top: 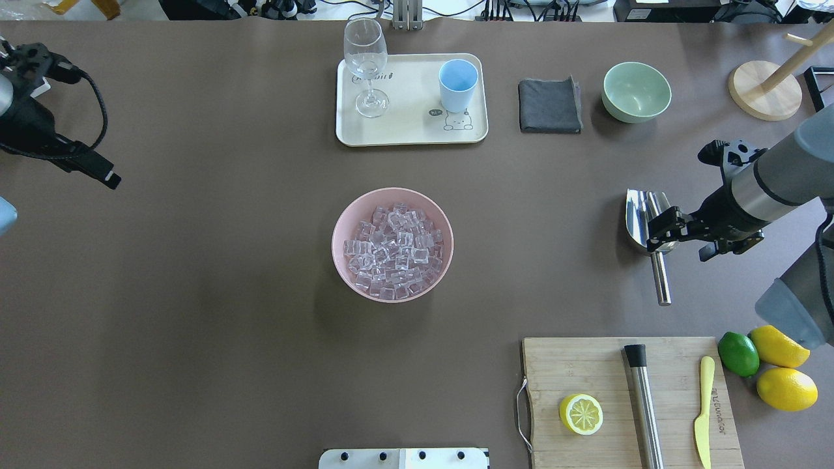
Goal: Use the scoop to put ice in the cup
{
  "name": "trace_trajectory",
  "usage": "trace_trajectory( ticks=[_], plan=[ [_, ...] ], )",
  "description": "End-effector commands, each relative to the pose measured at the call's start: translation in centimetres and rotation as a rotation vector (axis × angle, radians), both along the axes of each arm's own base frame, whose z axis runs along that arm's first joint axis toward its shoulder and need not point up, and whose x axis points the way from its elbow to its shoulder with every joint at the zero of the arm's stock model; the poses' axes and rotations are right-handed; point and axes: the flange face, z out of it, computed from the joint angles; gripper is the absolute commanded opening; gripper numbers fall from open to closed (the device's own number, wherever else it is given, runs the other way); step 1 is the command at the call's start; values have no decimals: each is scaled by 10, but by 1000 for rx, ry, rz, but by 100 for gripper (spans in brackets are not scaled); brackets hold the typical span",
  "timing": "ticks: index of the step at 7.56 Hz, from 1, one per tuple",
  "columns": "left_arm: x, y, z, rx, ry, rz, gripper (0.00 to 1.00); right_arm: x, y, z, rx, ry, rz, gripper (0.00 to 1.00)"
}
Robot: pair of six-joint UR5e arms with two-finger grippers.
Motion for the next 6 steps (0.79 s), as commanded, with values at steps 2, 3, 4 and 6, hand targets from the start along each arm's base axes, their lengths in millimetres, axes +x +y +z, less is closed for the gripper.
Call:
trace_trajectory(
  ticks=[2,3,4,6],
  plan=[
    [103,40,-47,304,72,122,98,-51,36,17,22,85,-80,100],
    [116,42,-59,340,101,138,98,-54,38,17,19,87,-87,100],
    [124,38,-79,369,123,143,98,-57,40,19,1,107,-95,99],
    [142,42,-85,403,131,166,98,-57,40,21,1,110,-103,82]
  ],
)
